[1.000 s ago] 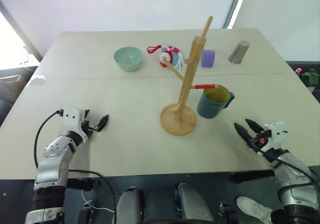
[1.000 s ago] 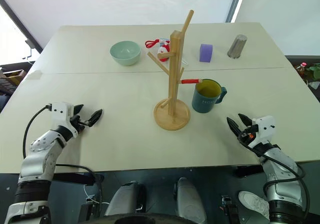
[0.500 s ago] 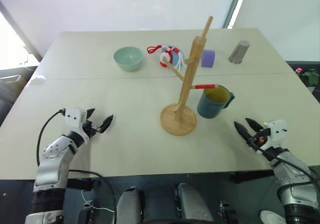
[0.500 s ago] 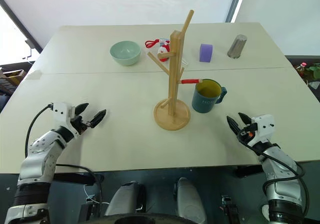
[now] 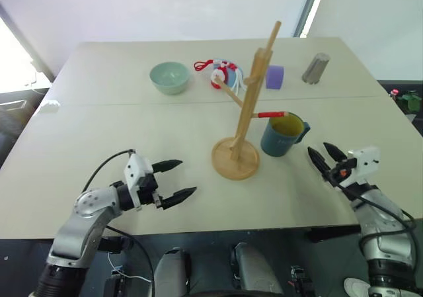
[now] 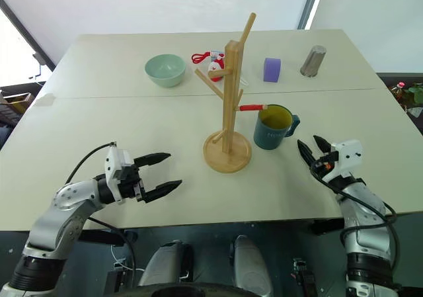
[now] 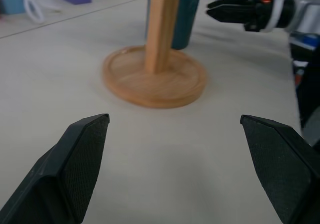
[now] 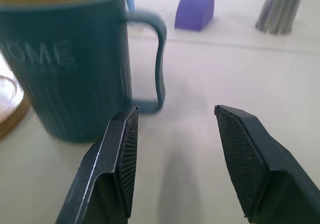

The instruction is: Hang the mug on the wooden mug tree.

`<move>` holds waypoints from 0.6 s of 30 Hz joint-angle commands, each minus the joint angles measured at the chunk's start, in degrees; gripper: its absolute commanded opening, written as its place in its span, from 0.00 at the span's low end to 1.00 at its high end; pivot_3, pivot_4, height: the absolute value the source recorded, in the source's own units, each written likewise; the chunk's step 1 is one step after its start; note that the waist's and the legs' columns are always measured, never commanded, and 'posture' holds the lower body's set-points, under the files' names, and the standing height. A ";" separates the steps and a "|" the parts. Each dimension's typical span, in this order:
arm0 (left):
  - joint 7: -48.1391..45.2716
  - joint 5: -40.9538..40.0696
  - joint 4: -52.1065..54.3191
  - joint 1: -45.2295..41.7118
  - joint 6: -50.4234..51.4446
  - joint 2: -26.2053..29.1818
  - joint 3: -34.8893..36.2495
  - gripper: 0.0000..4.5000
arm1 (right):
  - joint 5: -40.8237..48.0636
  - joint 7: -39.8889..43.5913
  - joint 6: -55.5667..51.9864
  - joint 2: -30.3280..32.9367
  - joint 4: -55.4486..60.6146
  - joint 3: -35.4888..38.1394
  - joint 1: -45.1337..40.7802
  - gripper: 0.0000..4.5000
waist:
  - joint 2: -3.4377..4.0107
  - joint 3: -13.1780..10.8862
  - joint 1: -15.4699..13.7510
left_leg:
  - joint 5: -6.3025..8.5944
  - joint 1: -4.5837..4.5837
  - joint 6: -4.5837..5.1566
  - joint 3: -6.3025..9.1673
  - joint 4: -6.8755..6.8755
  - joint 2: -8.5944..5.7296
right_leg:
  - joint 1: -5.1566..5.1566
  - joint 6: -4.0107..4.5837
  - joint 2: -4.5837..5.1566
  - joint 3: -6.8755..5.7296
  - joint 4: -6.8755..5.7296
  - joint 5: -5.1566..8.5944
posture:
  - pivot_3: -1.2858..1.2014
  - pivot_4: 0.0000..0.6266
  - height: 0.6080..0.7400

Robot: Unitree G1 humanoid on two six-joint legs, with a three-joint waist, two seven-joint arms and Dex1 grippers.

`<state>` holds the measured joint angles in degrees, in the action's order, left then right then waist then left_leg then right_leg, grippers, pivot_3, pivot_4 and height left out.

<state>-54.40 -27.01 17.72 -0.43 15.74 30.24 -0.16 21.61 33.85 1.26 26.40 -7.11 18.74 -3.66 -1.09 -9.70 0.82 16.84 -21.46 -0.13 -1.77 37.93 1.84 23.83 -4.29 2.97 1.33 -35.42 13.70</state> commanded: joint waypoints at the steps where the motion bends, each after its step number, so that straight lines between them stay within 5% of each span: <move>1: 0.70 -0.55 2.37 -1.02 0.41 -0.54 -1.29 1.00 | -0.66 -0.61 2.25 0.08 -2.02 0.33 -3.13 0.55 | 0.01 0.00 -0.02 | 0.00 0.00 0.00 0.00 0.00 0.00 | 0.00 0.00 -0.04 0.01 0.00 0.00 | 0.52 0.24 1.00; 18: 0.34 -1.20 4.52 -0.91 1.04 -0.88 -2.41 1.00 | -1.73 3.17 5.08 -0.22 -10.08 -2.41 -9.42 0.55 | 0.02 0.00 0.01 | 0.00 0.02 0.02 0.03 0.00 0.01 | -0.01 0.00 -0.25 0.06 -0.02 0.00 | 0.52 0.24 1.00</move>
<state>-54.02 -27.66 20.37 -1.31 17.23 29.34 -2.30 19.96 36.69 4.51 26.09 -17.46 16.01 -12.12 -1.08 -9.71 0.83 16.84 -21.44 -0.11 -1.74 37.92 1.85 23.82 -4.29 2.72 1.38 -35.44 13.70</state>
